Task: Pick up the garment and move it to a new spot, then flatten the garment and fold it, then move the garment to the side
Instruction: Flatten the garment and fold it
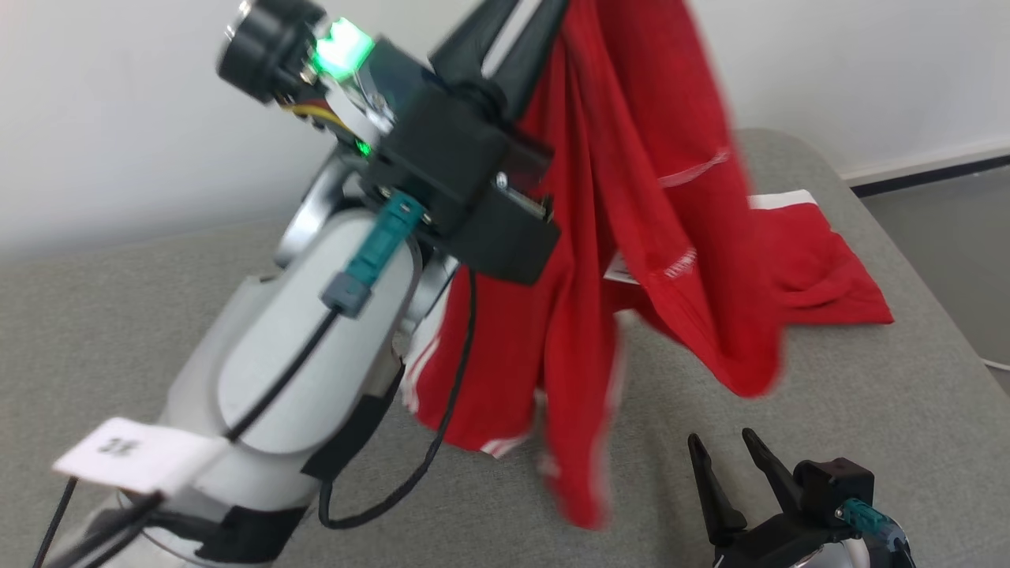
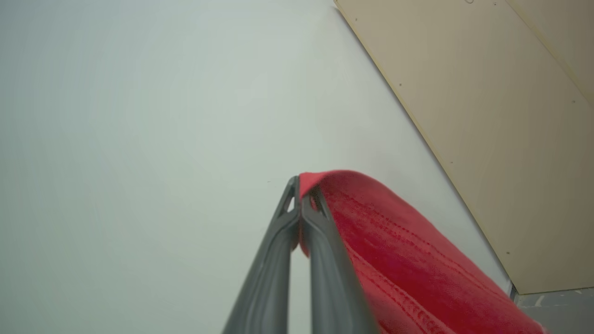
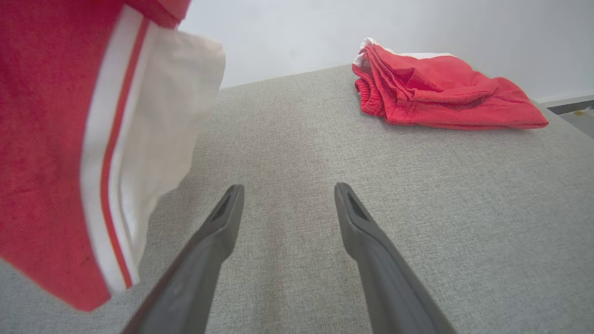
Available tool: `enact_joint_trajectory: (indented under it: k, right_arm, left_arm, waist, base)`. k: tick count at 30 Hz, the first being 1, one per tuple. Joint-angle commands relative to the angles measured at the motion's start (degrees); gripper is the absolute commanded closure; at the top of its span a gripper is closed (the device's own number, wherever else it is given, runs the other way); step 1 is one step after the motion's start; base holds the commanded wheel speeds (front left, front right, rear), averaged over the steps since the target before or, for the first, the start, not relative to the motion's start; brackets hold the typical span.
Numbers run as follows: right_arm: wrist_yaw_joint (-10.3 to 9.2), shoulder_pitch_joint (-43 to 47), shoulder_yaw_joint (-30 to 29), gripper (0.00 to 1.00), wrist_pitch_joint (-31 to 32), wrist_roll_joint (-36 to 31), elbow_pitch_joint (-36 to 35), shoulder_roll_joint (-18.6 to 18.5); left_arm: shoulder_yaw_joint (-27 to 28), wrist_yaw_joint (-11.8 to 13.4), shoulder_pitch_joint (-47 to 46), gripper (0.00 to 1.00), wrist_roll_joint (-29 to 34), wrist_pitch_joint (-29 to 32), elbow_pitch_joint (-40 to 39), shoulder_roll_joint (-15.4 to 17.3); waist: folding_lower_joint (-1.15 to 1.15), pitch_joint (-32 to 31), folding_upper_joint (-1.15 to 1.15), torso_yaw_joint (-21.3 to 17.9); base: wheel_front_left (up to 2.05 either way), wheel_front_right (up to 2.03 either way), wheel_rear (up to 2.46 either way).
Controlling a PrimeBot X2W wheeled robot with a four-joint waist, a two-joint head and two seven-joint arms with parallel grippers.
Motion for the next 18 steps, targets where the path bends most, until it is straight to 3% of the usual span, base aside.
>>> enact_joint_trajectory:
  k: [1,6,13,14,15,18]
  right_arm:
    - [-0.14,0.18,0.07,0.0,0.0,-0.06,-0.02,0.18]
    - [-0.14,0.85,0.01,0.0,0.15,-0.05,-0.21,0.25]
    - [-0.14,0.65,-0.04,0.0,1.02,-0.49,-1.88,-0.14]
    - [-0.14,0.5,-0.15,0.0,1.24,-0.5,-2.2,-0.35]
    - [-0.14,0.24,-0.16,0.0,1.29,-0.54,-2.36,-0.48]
    - [-0.14,-0.36,0.31,0.0,1.82,-0.55,-2.98,-0.76]
  left_arm:
    - [0.57,0.26,-0.74,1.0,-0.62,0.14,-0.54,-0.03]
    - [4.25,2.39,-1.18,1.0,-3.23,1.98,-3.34,0.14]
    - [10.99,6.73,15.62,1.0,-8.22,4.24,0.98,7.2]
    - [11.89,7.04,18.7,0.62,-9.5,4.79,3.08,8.01]
    - [13.05,7.32,20.87,0.0,-10.37,4.35,5.18,8.82]
    - [14.98,7.18,26.35,0.0,-12.91,4.01,12.92,10.66]
  waist:
    - [0.01,-0.8,0.0,1.16]
    - [0.01,-0.96,0.0,3.73]
    - [0.01,0.87,0.0,8.08]
    - [0.01,1.38,0.0,8.6]
    - [0.01,1.91,0.0,9.04]
    - [0.01,3.2,0.0,10.1]
  base:
    - [0.0,0.0,0.0]
    - [0.0,0.0,0.0]
    - [0.0,0.0,0.0]
    - [0.0,0.0,0.0]
    - [0.0,0.0,0.0]
    - [0.0,0.0,0.0]
